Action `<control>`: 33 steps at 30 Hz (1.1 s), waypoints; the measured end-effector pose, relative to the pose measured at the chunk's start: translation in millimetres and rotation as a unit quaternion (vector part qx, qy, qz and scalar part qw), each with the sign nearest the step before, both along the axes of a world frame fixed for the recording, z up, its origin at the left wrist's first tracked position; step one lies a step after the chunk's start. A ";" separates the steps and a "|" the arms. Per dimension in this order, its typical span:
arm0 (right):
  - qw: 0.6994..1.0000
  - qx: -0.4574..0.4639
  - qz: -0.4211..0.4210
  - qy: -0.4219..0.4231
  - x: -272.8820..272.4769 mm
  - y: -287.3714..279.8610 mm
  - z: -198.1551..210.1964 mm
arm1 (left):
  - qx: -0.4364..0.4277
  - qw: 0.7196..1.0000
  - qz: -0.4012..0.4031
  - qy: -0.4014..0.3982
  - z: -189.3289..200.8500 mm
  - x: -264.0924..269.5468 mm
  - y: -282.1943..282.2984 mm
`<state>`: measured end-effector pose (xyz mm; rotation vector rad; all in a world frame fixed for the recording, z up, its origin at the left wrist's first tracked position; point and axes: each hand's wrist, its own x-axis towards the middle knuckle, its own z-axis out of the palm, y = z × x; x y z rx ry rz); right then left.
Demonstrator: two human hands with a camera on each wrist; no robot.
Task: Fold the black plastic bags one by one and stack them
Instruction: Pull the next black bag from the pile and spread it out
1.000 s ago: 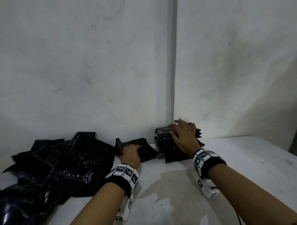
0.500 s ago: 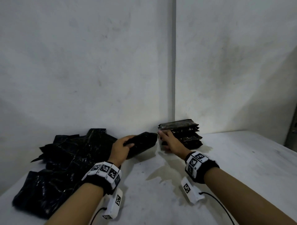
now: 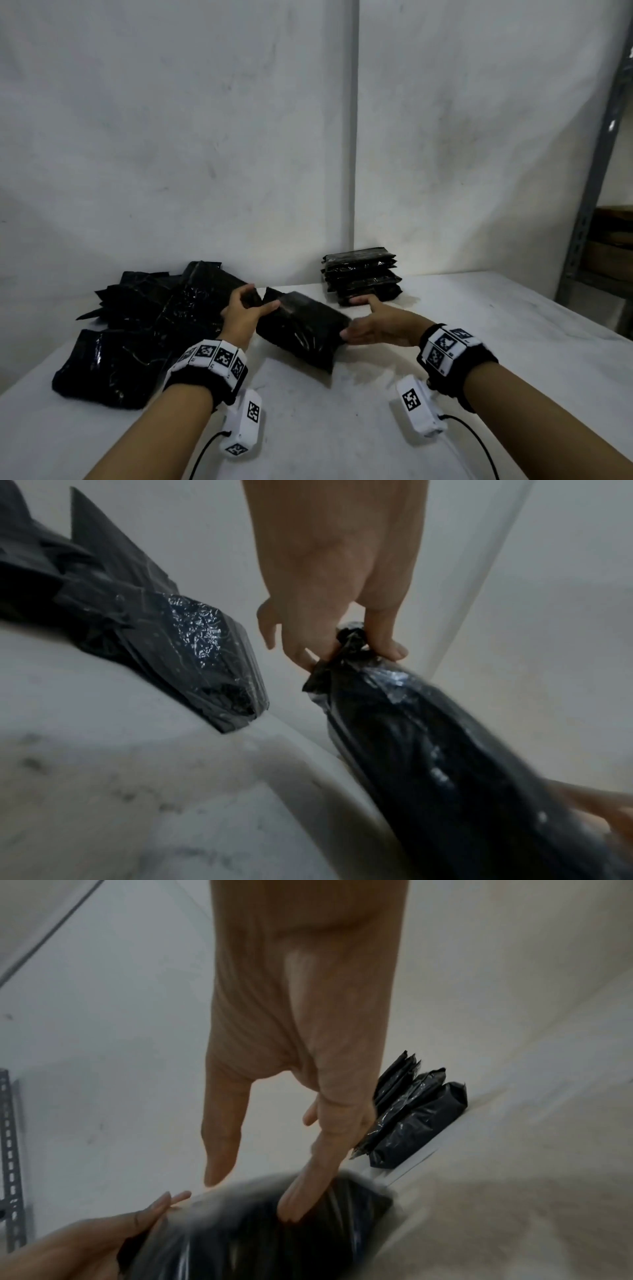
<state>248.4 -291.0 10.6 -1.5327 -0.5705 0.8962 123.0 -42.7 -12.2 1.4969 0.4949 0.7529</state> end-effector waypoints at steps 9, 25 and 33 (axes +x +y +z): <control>0.978 -0.062 -0.081 -0.183 -8.8 -12.1 5.0 | -0.128 0.968 -0.205 -0.062 18.4 -12.5 -31.6; 0.993 0.047 -0.083 -0.066 -4.7 -27.8 5.8 | -0.115 0.954 -0.277 0.003 43.3 -10.5 -54.4; 0.987 0.043 -0.114 -0.106 -7.3 -61.7 24.9 | -0.080 0.965 -0.245 0.045 40.3 -10.1 -80.6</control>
